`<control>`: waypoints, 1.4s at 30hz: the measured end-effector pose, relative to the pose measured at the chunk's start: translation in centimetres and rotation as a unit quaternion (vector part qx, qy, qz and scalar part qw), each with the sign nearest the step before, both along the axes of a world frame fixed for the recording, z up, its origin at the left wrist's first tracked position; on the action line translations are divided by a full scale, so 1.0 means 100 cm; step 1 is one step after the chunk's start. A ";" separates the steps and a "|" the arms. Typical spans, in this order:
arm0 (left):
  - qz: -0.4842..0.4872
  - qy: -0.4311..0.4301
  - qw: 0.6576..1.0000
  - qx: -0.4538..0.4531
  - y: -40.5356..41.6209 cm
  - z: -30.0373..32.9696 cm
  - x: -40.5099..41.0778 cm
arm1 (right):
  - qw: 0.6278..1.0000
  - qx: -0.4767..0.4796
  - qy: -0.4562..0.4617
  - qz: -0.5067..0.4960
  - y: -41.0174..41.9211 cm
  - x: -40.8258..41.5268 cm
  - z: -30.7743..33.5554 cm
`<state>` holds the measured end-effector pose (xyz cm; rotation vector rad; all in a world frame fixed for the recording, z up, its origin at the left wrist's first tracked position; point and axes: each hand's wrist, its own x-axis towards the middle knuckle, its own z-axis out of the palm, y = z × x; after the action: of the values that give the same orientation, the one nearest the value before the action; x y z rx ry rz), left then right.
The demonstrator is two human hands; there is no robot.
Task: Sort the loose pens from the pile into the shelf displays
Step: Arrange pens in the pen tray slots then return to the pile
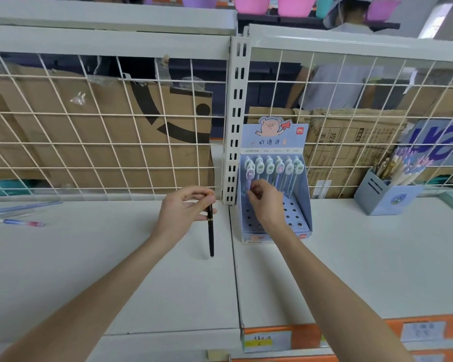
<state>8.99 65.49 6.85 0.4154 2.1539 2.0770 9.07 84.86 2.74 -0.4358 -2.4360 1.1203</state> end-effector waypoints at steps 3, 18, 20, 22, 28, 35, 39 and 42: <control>-0.013 0.006 1.000 0.007 -0.001 0.003 0.002 | 0.999 -0.037 -0.002 -0.002 -0.005 0.008 0.000; -0.131 -0.024 0.985 0.106 0.062 -0.010 0.025 | 0.985 -0.169 -0.012 0.023 -0.025 0.128 0.003; -0.158 -0.025 0.981 0.110 0.072 -0.012 0.031 | 0.986 -0.168 -0.009 0.013 -0.018 0.139 0.003; -0.192 -0.018 0.975 0.109 0.080 -0.013 0.038 | 0.986 -0.165 -0.010 0.007 -0.010 0.150 0.004; -0.224 0.107 0.968 0.025 0.110 -0.012 0.055 | 0.985 -0.172 -0.010 -0.012 0.021 0.181 0.006; -0.258 0.259 0.927 -0.082 0.187 -0.007 0.088 | 0.984 -0.173 0.010 -0.043 0.101 0.236 0.003; -0.242 0.378 0.884 -0.129 0.248 -0.012 0.115 | 0.985 -0.165 0.007 -0.053 0.161 0.282 -0.001; -0.259 0.403 0.869 -0.124 0.311 -0.010 0.153 | 0.987 -0.135 0.004 -0.085 0.219 0.325 -0.002</control>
<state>24.34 96.56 5.84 1.8467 2.2323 1.4081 41.52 106.79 2.54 -0.7066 -2.1978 1.3760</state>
